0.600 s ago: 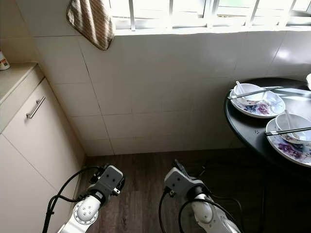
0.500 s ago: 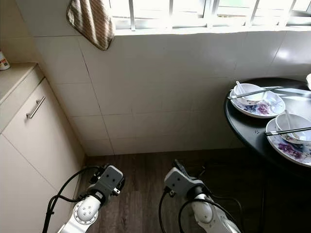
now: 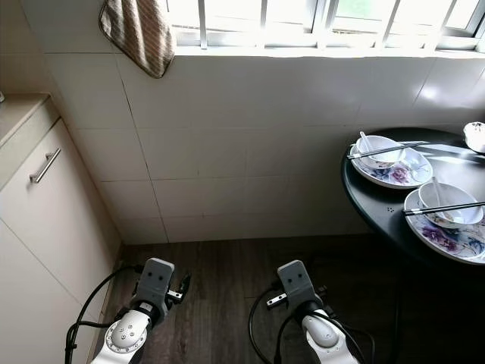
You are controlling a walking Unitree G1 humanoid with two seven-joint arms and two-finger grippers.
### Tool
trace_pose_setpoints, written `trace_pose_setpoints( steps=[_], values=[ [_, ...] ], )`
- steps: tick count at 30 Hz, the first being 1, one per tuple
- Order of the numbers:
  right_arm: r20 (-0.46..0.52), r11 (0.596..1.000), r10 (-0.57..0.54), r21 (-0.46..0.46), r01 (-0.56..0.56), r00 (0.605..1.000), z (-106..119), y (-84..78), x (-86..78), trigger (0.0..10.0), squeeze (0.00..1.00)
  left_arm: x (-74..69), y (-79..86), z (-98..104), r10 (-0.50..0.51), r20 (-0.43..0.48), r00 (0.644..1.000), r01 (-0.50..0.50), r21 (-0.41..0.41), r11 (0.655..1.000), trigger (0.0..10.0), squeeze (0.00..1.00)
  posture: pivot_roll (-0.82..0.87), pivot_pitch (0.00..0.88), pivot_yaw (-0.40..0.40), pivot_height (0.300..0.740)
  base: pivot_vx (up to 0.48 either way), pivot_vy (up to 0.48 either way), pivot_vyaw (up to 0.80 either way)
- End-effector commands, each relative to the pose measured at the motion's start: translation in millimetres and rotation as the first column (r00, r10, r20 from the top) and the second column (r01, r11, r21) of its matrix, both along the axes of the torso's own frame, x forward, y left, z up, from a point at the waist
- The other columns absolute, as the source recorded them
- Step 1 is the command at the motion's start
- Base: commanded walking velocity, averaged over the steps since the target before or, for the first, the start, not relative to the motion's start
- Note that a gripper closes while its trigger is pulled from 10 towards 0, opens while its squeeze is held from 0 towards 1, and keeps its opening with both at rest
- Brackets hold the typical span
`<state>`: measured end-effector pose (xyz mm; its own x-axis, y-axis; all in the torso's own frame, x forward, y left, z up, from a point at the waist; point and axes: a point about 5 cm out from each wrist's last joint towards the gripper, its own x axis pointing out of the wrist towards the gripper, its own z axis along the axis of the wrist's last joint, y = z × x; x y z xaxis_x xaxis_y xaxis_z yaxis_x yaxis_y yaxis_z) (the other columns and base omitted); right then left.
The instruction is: Kitchen organization
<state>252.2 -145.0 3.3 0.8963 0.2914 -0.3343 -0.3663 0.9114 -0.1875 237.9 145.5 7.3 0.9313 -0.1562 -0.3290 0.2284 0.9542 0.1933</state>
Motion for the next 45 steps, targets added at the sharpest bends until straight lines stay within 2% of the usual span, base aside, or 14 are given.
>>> trace_pose_setpoints(
  steps=[1, 4, 6, 7, 9, 11, 12, 15, 19, 22, 27, 35, 45],
  values=[
    [0.03, 0.998, 0.036, -0.05, -0.035, 0.999, 4.3, -0.4, 2.7, 10.0, 0.0, 1.1, 0.5, 2.6, -0.023, 0.016, 1.0, 0.023, 0.014, 1.0, 10.0, 0.0, 0.05, 0.0, -0.043, 0.74, 0.0, 0.0, 0.0],
    [0.067, 0.991, 0.082, -0.114, -0.074, 0.994, 8.6, 1.1, 4.9, 10.0, 0.0, 1.1, 0.6, 3.9, -0.043, 0.02, 0.999, 0.042, 0.042, 0.998, 10.0, 0.0, 0.05, 0.0, -0.038, 0.74, 0.0, 0.0, 0.0],
    [0.126, 0.977, 0.128, -0.186, -0.104, 0.984, 16.1, 3.0, 8.1, 10.0, 0.0, 1.3, 1.0, 7.5, -0.072, 0.04, 0.997, 0.069, 0.09, 0.994, 10.0, 0.0, 0.05, 0.0, -0.036, 0.74, 0.0, 0.0, 0.0],
    [0.126, 0.977, 0.128, -0.186, -0.104, 0.984, 16.1, 3.0, 8.1, 10.0, 0.0, 1.3, 1.0, 7.5, -0.072, 0.04, 0.997, 0.069, 0.09, 0.994, 10.0, 0.0, 0.05, 0.0, -0.036, 0.74, 0.0, 0.0, 0.0],
    [0.172, 0.953, 0.197, -0.264, -0.147, 0.965, 23.3, 8.0, 9.9, 10.0, 0.0, 0.4, 2.7, 10.3, -0.135, 0.047, 0.99, 0.124, 0.198, 0.972, 10.0, 0.0, 0.05, 0.0, -0.034, 0.74, 0.0, 0.0, 0.0],
    [0.184, 0.944, 0.218, -0.289, -0.159, 0.958, 25.1, 9.5, 10.2, 10.0, 0.0, 0.1, 3.2, 11.0, -0.154, 0.049, 0.987, 0.139, 0.226, 0.964, 10.0, 0.0, 0.05, 0.0, -0.033, 0.74, 0.0, 0.0, 0.0],
    [0.183, 0.934, 0.245, -0.309, -0.181, 0.952, 25.5, 12.1, 10.9, 10.0, 0.0, -1.2, 5.8, 15.5, -0.195, 0.07, 0.978, 0.167, 0.291, 0.942, 10.0, 0.0, 0.06, 0.0, -0.031, 0.74, 0.0, 0.0, 0.0],
    [0.178, 0.925, 0.27, -0.322, -0.203, 0.946, 24.7, 15.5, 11.1, 10.0, 0.0, -4.0, 8.5, 17.0, -0.205, 0.069, 0.976, 0.175, 0.311, 0.934, 10.0, 0.0, 0.06, 0.0, -0.031, 0.74, 0.0, 0.0, 0.0],
    [0.187, 0.919, 0.278, -0.337, -0.205, 0.942, 25.6, 16.4, 10.7, 10.0, 0.0, -7.3, 8.6, 15.2, -0.198, 0.066, 0.978, 0.17, 0.302, 0.938, 10.0, 0.0, 0.06, 0.0, -0.037, 0.74, 0.0, 0.0, 0.0],
    [0.19, 0.927, 0.232, -0.34, -0.158, 0.954, 26.5, 12.6, 10.4, 10.0, 0.0, -7.1, 5.6, 16.1, -0.173, 0.077, 0.982, 0.145, 0.28, 0.949, 10.0, 0.0, 0.05, 0.0, -0.036, 0.74, 0.0, 0.0, 0.0],
    [0.186, 0.942, 0.172, -0.318, -0.106, 0.967, 25.4, 7.8, 8.7, 10.0, 0.0, -3.7, 5.5, 25.1, -0.115, 0.145, 0.983, 0.075, 0.257, 0.963, 10.0, 0.0, 0.05, 0.0, -0.038, 0.74, 0.0, 0.0, 0.0],
    [0.185, 0.95, 0.175, -0.288, -0.116, 0.967, 26.4, 7.8, 6.4, 10.0, 0.0, -7.0, 5.5, 23.8, -0.1, 0.123, 0.987, 0.082, 0.143, 0.986, 10.0, 0.0, 0.04, 0.0, -0.037, 0.74, 0.0, 0.0, 0.0],
    [0.186, 0.961, 0.146, -0.26, -0.095, 0.972, 29.9, 2.1, 7.7, 10.0, 0.0, -12.6, 0.9, 25.8, -0.149, 0.141, 0.979, 0.128, 0.152, 0.98, 10.0, 0.0, 0.04, 0.0, -0.038, 0.74, 0.0, 0.0, 0.0]
  ],
)
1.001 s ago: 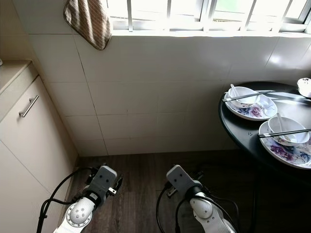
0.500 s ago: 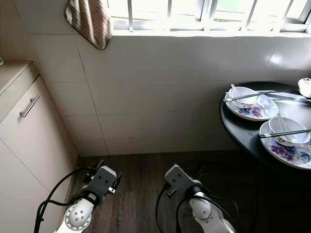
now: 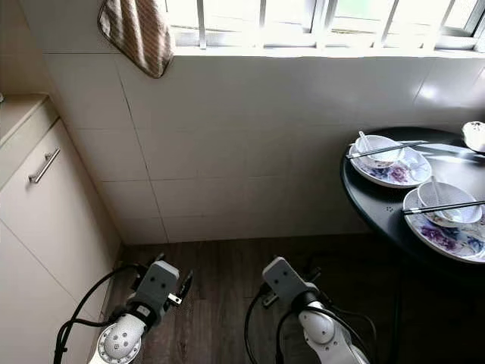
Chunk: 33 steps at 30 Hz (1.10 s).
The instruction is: Kitchen organization
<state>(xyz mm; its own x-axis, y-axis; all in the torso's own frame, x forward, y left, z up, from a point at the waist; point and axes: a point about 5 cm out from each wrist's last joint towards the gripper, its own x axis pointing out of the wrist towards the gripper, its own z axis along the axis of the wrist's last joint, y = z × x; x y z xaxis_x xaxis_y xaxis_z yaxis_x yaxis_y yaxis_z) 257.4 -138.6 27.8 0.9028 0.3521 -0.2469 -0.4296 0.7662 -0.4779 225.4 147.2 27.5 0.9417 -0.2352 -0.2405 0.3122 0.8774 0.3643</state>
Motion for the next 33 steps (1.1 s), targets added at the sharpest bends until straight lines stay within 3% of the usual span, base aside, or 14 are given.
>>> trace_pose_setpoints(
  steps=[1, 6, 33],
  values=[
    [0.019, 1.0, -0.028, 0.009, 0.028, 0.999, 5.7, -4.8, 2.6, 10.0, 0.0, -1.0, -0.9, 5.7, -0.015, 0.027, 1.0, 0.015, -0.003, 1.0, 10.0, 0.0, 0.04, 0.0, -0.038, 0.74, 0.0, 0.0, 0.0],
    [0.028, 0.999, -0.028, -0.02, 0.028, 0.999, 6.4, -3.8, 1.8, 10.0, 0.0, -3.2, -1.4, 5.6, -0.024, 0.029, 0.999, 0.025, -0.006, 1.0, 10.0, 0.0, 0.04, 0.0, -0.04, 0.74, 0.0, 0.0, 0.0],
    [0.055, 1.0, 0.021, 0.01, -0.021, 0.998, 9.0, 8.2, 9.1, 10.0, 0.0, -7.2, 2.9, 6.6, 0.02, 0.045, 0.999, -0.021, 0.03, 0.999, 10.0, 0.0, 0.1, 0.0, -0.082, 0.74, 0.0, 0.0, 0.0]
  ],
)
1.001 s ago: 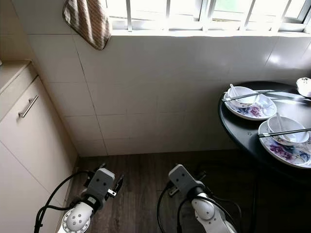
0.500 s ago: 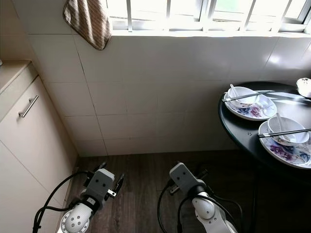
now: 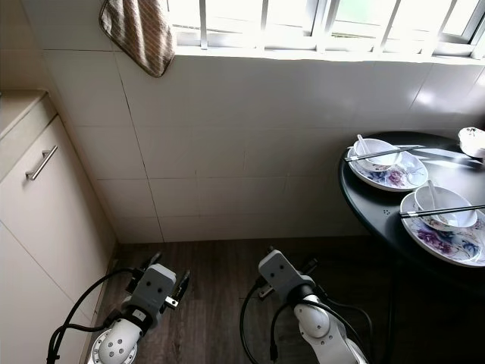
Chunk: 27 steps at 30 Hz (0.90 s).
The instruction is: Kitchen organization
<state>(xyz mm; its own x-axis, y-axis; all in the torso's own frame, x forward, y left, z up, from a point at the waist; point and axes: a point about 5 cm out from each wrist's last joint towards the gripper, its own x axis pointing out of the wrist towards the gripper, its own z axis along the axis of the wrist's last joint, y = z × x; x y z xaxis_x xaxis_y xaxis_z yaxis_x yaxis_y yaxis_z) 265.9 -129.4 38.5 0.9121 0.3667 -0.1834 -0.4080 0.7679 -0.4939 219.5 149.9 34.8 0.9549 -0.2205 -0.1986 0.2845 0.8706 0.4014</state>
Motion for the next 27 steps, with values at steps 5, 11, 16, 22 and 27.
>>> trace_pose_setpoints(
  steps=[5, 11, 16, 22, 27],
  values=[
    [-0.014, 1.0, -0.014, 0.006, 0.014, 1.0, -2.8, -4.5, 0.5, 10.0, 0.0, -4.2, -2.8, -3.6, -0.006, -0.008, 1.0, 0.006, 0.03, 1.0, 10.0, 0.0, 0.09, 0.0, -0.076, 0.74, 0.0, 0.0, 0.0],
    [-0.023, 1.0, -0.026, 0.013, 0.026, 0.999, -5.4, -2.9, -0.7, 10.0, 0.0, -1.8, -0.9, -4.3, -0.021, -0.025, 0.999, 0.022, 0.02, 1.0, 10.0, 0.0, 0.08, 0.0, -0.055, 0.74, 0.0, 0.0, 0.0],
    [-0.02, 0.997, -0.068, 0.018, 0.069, 0.997, -6.6, -8.5, -5.7, 10.0, 0.0, 5.3, -6.3, -3.1, -0.065, -0.025, 0.998, 0.065, 0.018, 0.998, 10.0, 0.0, 0.02, 0.0, -0.017, 0.74, 0.0, 0.0, 0.0],
    [-0.01, 0.994, -0.11, 0.019, 0.11, 0.994, -7.0, -12.9, -10.5, 10.0, 0.0, 10.4, -9.7, -1.1, -0.116, -0.025, 0.993, 0.117, 0.014, 0.993, 10.0, 0.0, -0.02, 0.0, 0.019, 0.74, 0.0, 0.0, 0.0],
    [-0.003, 0.987, -0.16, 0.03, 0.16, 0.987, -6.5, -18.9, -14.0, 10.0, 0.0, 16.6, -12.8, 1.0, -0.15, -0.02, 0.988, 0.15, 0.005, 0.989, 10.0, 0.0, -0.05, 0.0, 0.047, 0.74, 0.0, 0.0, 0.0]
  ],
)
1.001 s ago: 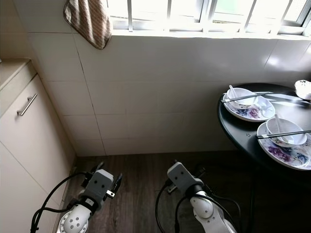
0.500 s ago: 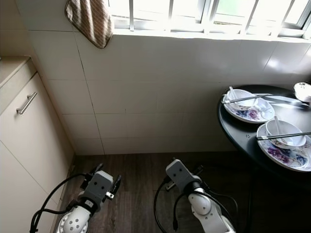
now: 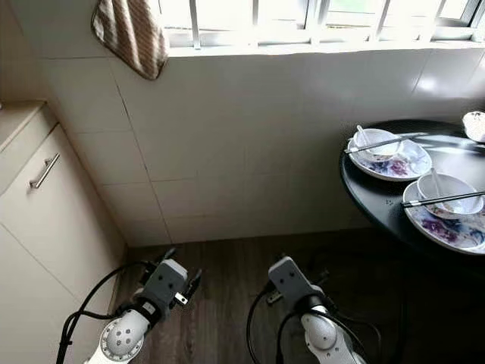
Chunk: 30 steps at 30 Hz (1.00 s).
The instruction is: Kitchen organization
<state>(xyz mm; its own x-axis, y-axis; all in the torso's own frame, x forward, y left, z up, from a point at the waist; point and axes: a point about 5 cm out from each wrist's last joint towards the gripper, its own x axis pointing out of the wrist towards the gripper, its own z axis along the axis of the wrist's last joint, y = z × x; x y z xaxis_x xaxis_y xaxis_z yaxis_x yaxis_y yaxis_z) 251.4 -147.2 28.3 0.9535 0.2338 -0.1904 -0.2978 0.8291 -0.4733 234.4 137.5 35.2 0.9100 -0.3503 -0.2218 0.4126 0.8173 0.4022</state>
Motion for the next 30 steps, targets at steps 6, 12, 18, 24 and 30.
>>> trace_pose_setpoints(
  steps=[6, 12, 18, 24, 30],
  values=[
    [0.017, 0.999, -0.046, -0.007, 0.046, 0.999, 4.5, -8.5, -2.0, 10.0, 0.0, 4.5, -7.9, -2.7, -0.049, -0.022, 0.999, 0.048, -0.017, 0.999, 10.0, 0.0, -0.09, 0.0, 0.067, 0.74, 0.0, 0.0, 0.0],
    [0.028, 0.997, -0.072, -0.006, 0.072, 0.997, 6.5, -12.8, -6.9, 10.0, 0.0, 4.9, -10.8, -1.9, -0.066, -0.02, 0.998, 0.066, -0.029, 0.997, 10.0, 0.0, -0.1, 0.0, 0.075, 0.74, 0.0, 0.0, 0.0],
    [0.03, 0.997, -0.08, -0.008, 0.081, 0.996, 8.6, -14.6, -7.7, 10.0, 0.0, 6.0, -13.9, -1.5, -0.077, -0.016, 0.997, 0.076, -0.044, 0.996, 10.0, 0.0, -0.11, 0.0, 0.073, 0.74, 0.0, 0.0, 0.0],
    [0.041, 0.997, -0.064, -0.035, 0.065, 0.997, 10.1, -14.2, -9.2, 10.0, 0.0, 6.3, -12.7, 0.4, -0.063, -0.004, 0.998, 0.063, -0.055, 0.997, 10.0, 0.0, -0.11, 0.0, 0.075, 0.74, 0.0, 0.0, 0.0],
    [0.047, 0.998, -0.049, -0.039, 0.051, 0.998, 12.8, -12.6, -5.6, 10.0, 0.0, 7.9, -10.7, 1.6, -0.047, 0.005, 0.999, 0.047, -0.054, 0.997, 10.0, 0.0, -0.1, 0.0, 0.063, 0.74, 0.0, 0.0, 0.0]
  ],
)
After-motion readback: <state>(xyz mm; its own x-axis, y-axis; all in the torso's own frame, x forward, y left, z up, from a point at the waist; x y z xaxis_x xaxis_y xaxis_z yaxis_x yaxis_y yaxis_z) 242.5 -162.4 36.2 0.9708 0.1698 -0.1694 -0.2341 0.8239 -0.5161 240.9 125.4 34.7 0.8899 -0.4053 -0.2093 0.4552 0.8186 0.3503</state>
